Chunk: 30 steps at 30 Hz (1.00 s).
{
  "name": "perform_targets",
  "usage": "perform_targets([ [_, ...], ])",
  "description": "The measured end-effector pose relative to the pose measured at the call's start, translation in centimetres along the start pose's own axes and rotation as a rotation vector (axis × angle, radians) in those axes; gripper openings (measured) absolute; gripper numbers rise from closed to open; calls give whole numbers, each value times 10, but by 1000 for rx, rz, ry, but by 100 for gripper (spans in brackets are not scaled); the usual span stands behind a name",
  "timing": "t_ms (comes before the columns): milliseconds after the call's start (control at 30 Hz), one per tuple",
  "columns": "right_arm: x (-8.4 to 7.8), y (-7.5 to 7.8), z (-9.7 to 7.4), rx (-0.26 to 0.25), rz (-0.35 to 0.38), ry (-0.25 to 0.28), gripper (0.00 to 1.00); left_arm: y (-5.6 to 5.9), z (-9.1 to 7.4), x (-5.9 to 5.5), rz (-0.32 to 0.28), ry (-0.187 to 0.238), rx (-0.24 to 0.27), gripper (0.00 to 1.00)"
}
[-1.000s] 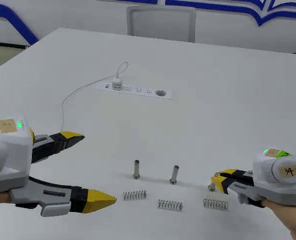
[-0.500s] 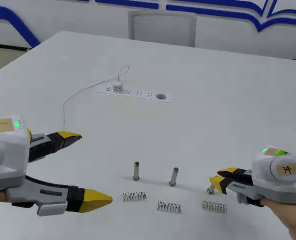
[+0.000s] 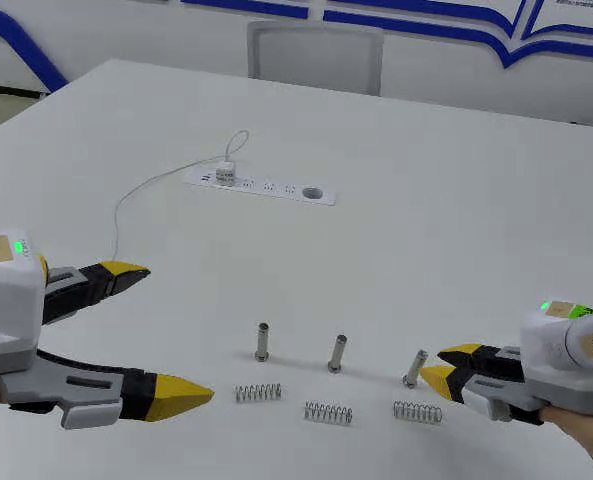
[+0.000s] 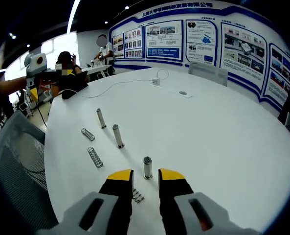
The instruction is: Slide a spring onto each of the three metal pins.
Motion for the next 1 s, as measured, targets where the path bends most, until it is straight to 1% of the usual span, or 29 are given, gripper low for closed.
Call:
perform_targets([
  [67,-4,-2,0,16,-10,-6,21,-1,-1,-2,-3,-3,4,95],
  [167,-10,-10,1,57,-26,-14,22,-2,-1,-6,-13,-9,8,95],
  [367,-24,-15,6,97,-37,-18,22,-4,-1,-12,-24,-27,15,95],
  [533,-29,-19,10,132,-45,-12,23,-5,1,-14,-28,-39,20,94],
  [667,-32,-25,15,177,-99,-26,23,-5,4,-14,-30,-48,19,94],
  [733,-34,-28,17,195,-113,-31,24,-4,5,-15,-30,-55,18,94],
  [800,-35,-28,19,207,-138,-34,24,-5,6,-16,-29,-67,19,94],
  [900,-37,-27,21,218,-143,-37,24,-4,7,-17,-27,-76,19,94],
  [1000,-43,-26,23,231,-145,-44,24,-5,7,-17,-31,-82,22,94],
])
Point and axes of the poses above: the centre of the closed fingertips' face, and the gripper's own axes: z roughly forward along the fingers, y roughly to its right, x roughly out of its top, the point moved 1 cm from there along -z, roughly backward along the fingers, and after that the axes turned 13 degrees about -z, right-handed, at the moved point
